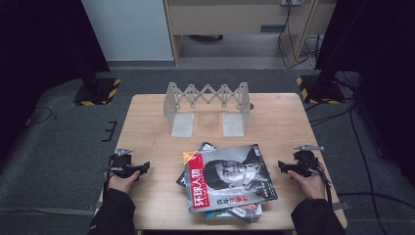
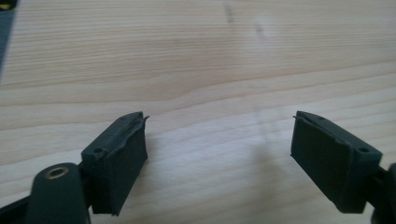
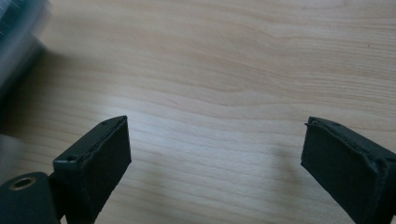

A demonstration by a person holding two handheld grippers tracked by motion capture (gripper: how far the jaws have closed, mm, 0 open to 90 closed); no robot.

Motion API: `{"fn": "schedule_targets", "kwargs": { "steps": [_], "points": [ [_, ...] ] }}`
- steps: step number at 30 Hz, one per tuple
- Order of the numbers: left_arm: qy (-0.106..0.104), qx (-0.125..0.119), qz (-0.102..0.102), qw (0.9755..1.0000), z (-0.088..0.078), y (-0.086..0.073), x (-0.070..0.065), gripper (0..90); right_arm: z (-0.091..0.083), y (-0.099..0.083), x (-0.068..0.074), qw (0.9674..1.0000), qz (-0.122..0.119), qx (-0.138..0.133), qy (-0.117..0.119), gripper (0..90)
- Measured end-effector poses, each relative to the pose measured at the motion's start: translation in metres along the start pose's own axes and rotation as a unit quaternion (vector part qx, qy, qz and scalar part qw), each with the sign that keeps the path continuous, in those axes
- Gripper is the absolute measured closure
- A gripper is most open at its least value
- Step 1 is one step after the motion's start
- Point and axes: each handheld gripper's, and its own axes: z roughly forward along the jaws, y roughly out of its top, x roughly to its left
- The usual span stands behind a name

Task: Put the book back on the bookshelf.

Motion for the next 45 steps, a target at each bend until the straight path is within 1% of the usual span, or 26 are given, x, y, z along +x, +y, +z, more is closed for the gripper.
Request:
{"fn": "schedule_targets", "kwargs": {
  "steps": [2, 4, 5, 6, 7, 8, 9, 10, 11, 13, 15, 16, 17, 20, 22, 25, 26, 28, 31, 32, 33, 36, 40, 43, 44, 45],
  "points": [
    [-0.018, -0.008, -0.002, 0.9998, -0.006, 0.001, -0.006, 18.8, -0.01, 0.003, 0.001, 0.9994, 0.023, -0.015, 0.021, 9.8],
    [-0.029, -0.02, -0.003, 0.9994, -0.013, 0.001, -0.012, 20.1, -0.02, 0.005, 0.003, 0.9986, 0.037, -0.026, 0.026, 10.9],
    [-0.041, -0.025, -0.005, 0.9988, -0.016, 0.002, -0.015, 20.7, -0.024, 0.005, 0.004, 0.9979, 0.045, -0.033, 0.034, 10.9],
    [-0.046, -0.028, -0.004, 0.9985, -0.019, 0.001, -0.016, 21.8, -0.029, 0.005, 0.005, 0.9971, 0.049, -0.039, 0.042, 11.0],
    [-0.05, -0.036, -0.005, 0.9981, -0.022, 0.001, -0.018, 21.9, -0.032, 0.005, 0.006, 0.997, 0.047, -0.042, 0.044, 11.2],
    [-0.06, -0.042, -0.006, 0.9973, -0.024, 0.001, -0.021, 22.6, -0.036, 0.005, 0.007, 0.9968, 0.045, -0.046, 0.048, 11.6],
    [-0.07, -0.044, -0.007, 0.9965, -0.026, 0.001, -0.023, 23.8, -0.039, 0.006, 0.01, 0.9964, 0.044, -0.049, 0.053, 11.8],
    [-0.075, -0.046, -0.008, 0.996, -0.028, 0.0, -0.025, 23.5, -0.042, 0.006, 0.011, 0.9962, 0.039, -0.052, 0.058, 12.0],
    [-0.082, -0.047, -0.007, 0.9955, -0.03, 0.0, -0.028, 23.6, -0.045, 0.006, 0.014, 0.9958, 0.038, -0.056, 0.062, 12.6],
    [-0.097, -0.046, -0.003, 0.9942, -0.034, -0.002, -0.035, 24.0, -0.05, 0.007, 0.021, 0.9952, 0.035, -0.06, 0.069, 13.1],
    [-0.114, -0.047, 0.007, 0.9923, -0.038, -0.004, -0.043, 25.0, -0.054, 0.007, 0.028, 0.9948, 0.025, -0.059, 0.079, 13.5],
    [-0.119, -0.05, 0.009, 0.9917, -0.04, -0.006, -0.046, 25.4, -0.055, 0.006, 0.03, 0.9947, 0.02, -0.058, 0.083, 13.6],
    [-0.129, -0.054, 0.012, 0.9902, -0.044, -0.007, -0.051, 26.8, -0.057, 0.006, 0.032, 0.9945, 0.02, -0.058, 0.085, 14.4],
    [-0.145, -0.055, 0.019, 0.9877, -0.051, -0.012, -0.061, 30.4, -0.061, 0.003, 0.038, 0.9933, 0.012, -0.057, 0.099, 15.3],
    [-0.155, -0.052, 0.023, 0.9862, -0.055, -0.016, -0.068, 32.4, -0.062, 0.001, 0.042, 0.9927, 0.005, -0.056, 0.107, 15.4],
    [-0.168, -0.047, 0.025, 0.9844, -0.06, -0.022, -0.079, 34.8, -0.063, -0.002, 0.046, 0.9916, 0.005, -0.053, 0.118, 15.8],
    [-0.17, -0.044, 0.026, 0.9841, -0.062, -0.023, -0.082, 35.0, -0.063, -0.002, 0.048, 0.9914, 0.005, -0.05, 0.121, 16.0],
    [-0.181, -0.04, 0.026, 0.9823, -0.063, -0.027, -0.087, 36.6, -0.064, -0.004, 0.051, 0.9908, -0.001, -0.049, 0.126, 16.4],
    [-0.191, -0.031, 0.027, 0.9808, -0.065, -0.031, -0.095, 38.4, -0.065, -0.006, 0.056, 0.99, -0.006, -0.049, 0.132, 17.2],
    [-0.192, -0.03, 0.03, 0.9804, -0.066, -0.032, -0.097, 38.9, -0.066, -0.006, 0.058, 0.9896, -0.008, -0.049, 0.135, 17.4],
    [-0.202, -0.025, 0.029, 0.9786, -0.066, -0.033, -0.1, 39.3, -0.066, -0.007, 0.06, 0.9892, -0.008, -0.048, 0.139, 17.7],
    [-0.214, -0.019, 0.03, 0.9762, -0.067, -0.036, -0.107, 39.5, -0.066, -0.009, 0.065, 0.9884, -0.011, -0.045, 0.145, 18.7],
    [-0.224, -0.009, 0.04, 0.9736, -0.067, -0.04, -0.117, 39.6, -0.065, -0.011, 0.07, 0.9876, -0.015, -0.038, 0.152, 20.0],
    [-0.231, -0.005, 0.04, 0.9722, -0.068, -0.043, -0.124, 39.4, -0.064, -0.012, 0.073, 0.9872, -0.018, -0.038, 0.154, 20.8],
    [-0.231, -0.005, 0.04, 0.9722, -0.068, -0.043, -0.124, 39.2, -0.064, -0.012, 0.073, 0.9869, -0.02, -0.039, 0.155, 21.3],
    [-0.234, -0.001, 0.038, 0.9714, -0.068, -0.044, -0.127, 38.9, -0.064, -0.012, 0.073, 0.9869, -0.018, -0.039, 0.156, 21.4]
  ]
}}
